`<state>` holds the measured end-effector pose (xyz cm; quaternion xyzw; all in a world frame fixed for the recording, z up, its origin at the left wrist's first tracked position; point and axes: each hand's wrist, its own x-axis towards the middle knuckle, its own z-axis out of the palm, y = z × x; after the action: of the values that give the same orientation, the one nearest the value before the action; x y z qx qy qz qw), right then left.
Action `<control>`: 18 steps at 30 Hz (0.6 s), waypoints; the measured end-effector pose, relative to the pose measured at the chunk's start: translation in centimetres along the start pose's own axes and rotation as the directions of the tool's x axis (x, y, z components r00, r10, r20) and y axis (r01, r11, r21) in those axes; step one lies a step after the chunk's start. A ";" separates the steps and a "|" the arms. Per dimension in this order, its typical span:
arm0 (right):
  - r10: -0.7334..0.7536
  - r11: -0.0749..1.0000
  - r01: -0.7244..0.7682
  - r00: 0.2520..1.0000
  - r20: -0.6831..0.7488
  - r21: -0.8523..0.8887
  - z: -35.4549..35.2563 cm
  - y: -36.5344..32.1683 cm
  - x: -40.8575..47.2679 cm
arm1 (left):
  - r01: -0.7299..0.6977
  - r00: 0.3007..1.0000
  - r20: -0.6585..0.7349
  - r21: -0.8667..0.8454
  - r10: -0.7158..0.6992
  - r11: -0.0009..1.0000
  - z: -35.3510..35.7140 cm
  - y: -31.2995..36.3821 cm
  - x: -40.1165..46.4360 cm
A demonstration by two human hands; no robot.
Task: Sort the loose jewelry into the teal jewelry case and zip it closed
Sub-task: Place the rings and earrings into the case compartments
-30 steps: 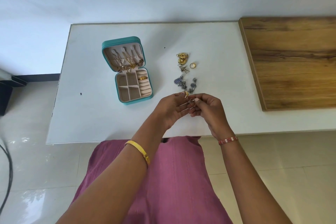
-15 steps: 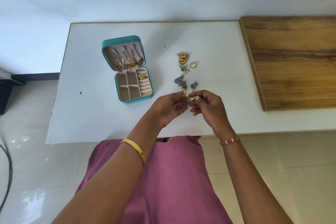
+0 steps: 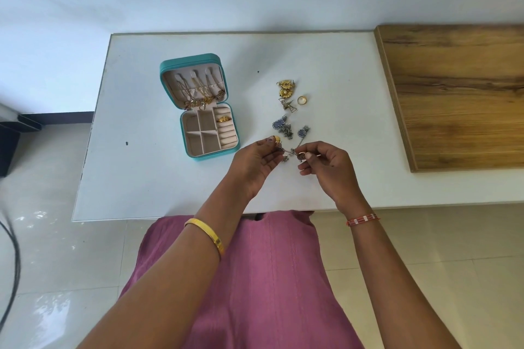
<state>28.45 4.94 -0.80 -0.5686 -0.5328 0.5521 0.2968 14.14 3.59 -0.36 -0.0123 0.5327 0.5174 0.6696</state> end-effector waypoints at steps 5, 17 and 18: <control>0.012 0.993 -0.010 1.000 -0.015 0.117 -0.4 -0.1 -0.3 | -0.026 0.998 -0.054 -0.068 0.022 0.997 -0.2 0.2 -0.1; 0.068 0.982 -0.062 0.997 -0.026 0.177 0.5 -0.1 -0.3 | -0.003 0.996 -0.084 0.185 0.018 0.983 -0.7 -0.1 -0.5; 0.071 0.981 -0.063 0.997 -0.033 0.184 0.6 -0.2 -0.3 | -0.007 0.995 -0.091 0.222 0.028 0.975 -0.8 -0.1 -0.7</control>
<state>27.84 4.56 -0.66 -0.5674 -0.4545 0.5969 0.3394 13.74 2.68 -0.26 0.0430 0.6177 0.4597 0.6366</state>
